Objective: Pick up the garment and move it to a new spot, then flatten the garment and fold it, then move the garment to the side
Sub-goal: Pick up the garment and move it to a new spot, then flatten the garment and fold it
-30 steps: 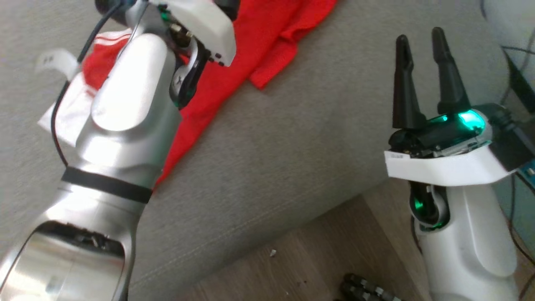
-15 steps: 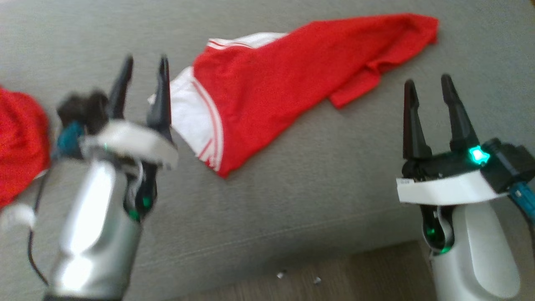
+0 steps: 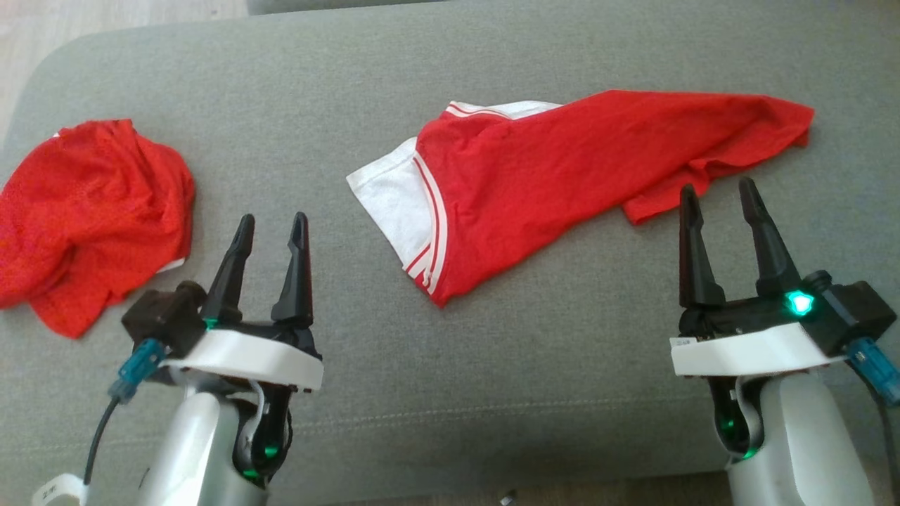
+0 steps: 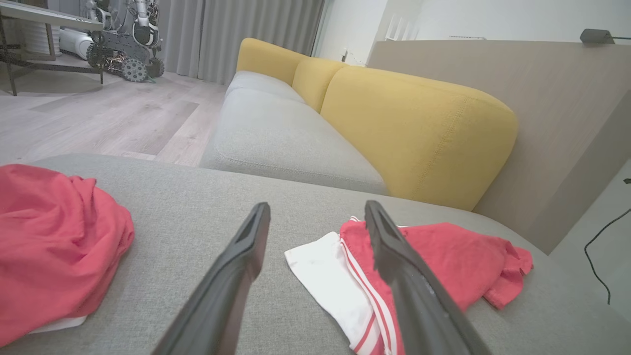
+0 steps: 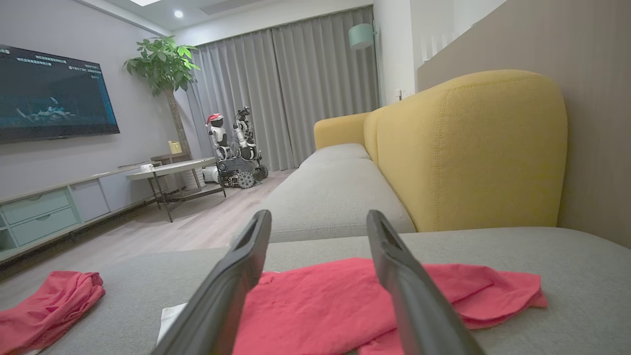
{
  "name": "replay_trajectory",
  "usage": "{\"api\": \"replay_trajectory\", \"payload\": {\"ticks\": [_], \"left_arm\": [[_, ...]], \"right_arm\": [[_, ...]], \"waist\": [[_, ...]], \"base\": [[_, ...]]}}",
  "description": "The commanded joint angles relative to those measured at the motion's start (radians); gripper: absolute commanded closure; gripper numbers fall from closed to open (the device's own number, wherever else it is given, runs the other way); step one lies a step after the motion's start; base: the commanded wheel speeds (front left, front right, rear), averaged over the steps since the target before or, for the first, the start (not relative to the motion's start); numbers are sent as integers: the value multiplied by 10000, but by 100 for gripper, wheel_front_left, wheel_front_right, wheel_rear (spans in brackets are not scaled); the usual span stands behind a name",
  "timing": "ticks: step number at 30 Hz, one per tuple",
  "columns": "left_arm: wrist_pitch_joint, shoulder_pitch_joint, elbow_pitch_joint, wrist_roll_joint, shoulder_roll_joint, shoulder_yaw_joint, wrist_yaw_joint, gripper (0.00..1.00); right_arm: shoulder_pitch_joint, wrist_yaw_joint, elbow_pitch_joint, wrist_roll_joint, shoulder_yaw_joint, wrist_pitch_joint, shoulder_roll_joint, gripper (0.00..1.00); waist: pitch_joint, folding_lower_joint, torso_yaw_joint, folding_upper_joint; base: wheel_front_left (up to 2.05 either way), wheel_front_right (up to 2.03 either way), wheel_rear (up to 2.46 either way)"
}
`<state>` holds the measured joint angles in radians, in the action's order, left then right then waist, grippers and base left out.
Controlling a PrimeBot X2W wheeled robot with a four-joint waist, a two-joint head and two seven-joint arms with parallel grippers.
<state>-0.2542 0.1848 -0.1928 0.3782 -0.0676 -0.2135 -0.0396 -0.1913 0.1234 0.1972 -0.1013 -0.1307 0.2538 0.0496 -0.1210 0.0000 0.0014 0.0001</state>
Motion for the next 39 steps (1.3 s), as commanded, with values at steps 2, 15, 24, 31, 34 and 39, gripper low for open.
{"api": "replay_trajectory", "payload": {"ticks": [2,15,24,31,34,39], "left_arm": [[-75,288,399,-162,5,359,-121,0],[-69,911,-355,-509,90,286,-264,0],[656,2630,-1417,-945,-244,-20,-266,0],[1640,4110,-2845,-1127,-598,25,-7,0],[1845,4567,-3480,-1337,-808,-15,153,0],[1894,5064,-4432,-1560,-1067,-123,234,0]], "right_arm": [[-159,73,-303,76,-296,80,6,0],[-517,73,-499,-238,-835,80,6,0],[-883,73,-779,-567,-1415,80,6,0],[-1134,73,-901,-855,-1739,80,6,0],[-1167,73,-944,-955,-1792,80,6,0],[-1181,73,-961,-1045,-1836,80,6,0]], "waist": [[24,0,-7,-1],[-656,0,-889,-1],[-1625,0,-1849,-1],[-2193,0,-2568,-1],[-2306,0,-2774,-1],[-2389,0,-2976,-1]], "base": [[0,0,0],[0,0,0],[0,0,0],[0,0,0],[0,0,0],[0,0,0]]}}
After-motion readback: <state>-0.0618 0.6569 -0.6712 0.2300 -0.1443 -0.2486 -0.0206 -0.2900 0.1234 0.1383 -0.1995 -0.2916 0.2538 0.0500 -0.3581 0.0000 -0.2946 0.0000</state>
